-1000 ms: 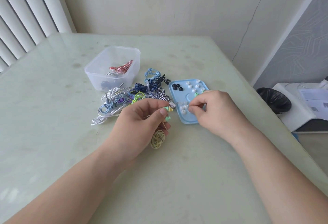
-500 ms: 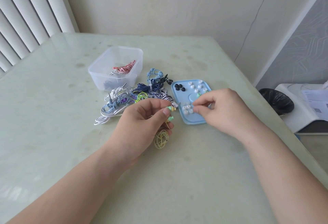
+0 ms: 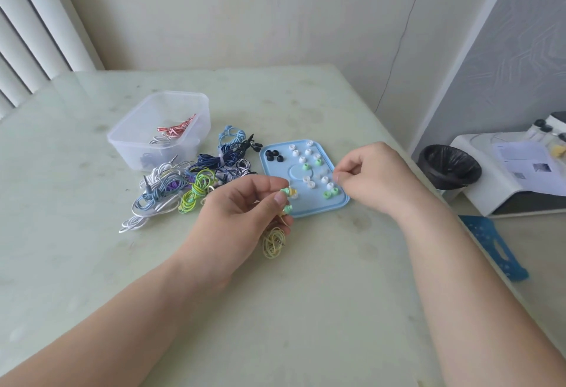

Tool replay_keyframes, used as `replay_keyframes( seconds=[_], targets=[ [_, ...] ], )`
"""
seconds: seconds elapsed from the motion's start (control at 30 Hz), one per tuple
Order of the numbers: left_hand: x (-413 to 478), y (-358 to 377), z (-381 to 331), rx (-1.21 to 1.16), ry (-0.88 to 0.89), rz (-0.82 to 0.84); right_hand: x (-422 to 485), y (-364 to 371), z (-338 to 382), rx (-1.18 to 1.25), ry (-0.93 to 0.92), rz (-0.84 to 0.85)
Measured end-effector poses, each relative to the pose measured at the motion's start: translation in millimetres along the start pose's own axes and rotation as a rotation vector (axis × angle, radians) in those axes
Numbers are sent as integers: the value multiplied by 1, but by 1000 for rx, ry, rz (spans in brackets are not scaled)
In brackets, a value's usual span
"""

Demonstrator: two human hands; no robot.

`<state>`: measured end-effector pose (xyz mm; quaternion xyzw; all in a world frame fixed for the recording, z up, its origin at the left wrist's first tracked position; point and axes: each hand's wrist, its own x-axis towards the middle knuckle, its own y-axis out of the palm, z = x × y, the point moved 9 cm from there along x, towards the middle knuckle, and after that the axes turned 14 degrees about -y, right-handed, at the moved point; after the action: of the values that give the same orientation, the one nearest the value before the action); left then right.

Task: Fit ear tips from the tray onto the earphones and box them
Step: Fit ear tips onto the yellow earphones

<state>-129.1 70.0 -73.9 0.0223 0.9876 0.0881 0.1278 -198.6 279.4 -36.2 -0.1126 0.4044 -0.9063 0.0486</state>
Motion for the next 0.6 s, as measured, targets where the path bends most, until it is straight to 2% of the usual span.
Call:
replay_keyframes(
  seconds=[0.27,0.6],
  targets=[
    [1,-1,2,-91,24,56,-6,0,5,-136,27,86],
    [3,-5,4,-177,-6,103,-10,5,4,-147,61,154]
  ],
)
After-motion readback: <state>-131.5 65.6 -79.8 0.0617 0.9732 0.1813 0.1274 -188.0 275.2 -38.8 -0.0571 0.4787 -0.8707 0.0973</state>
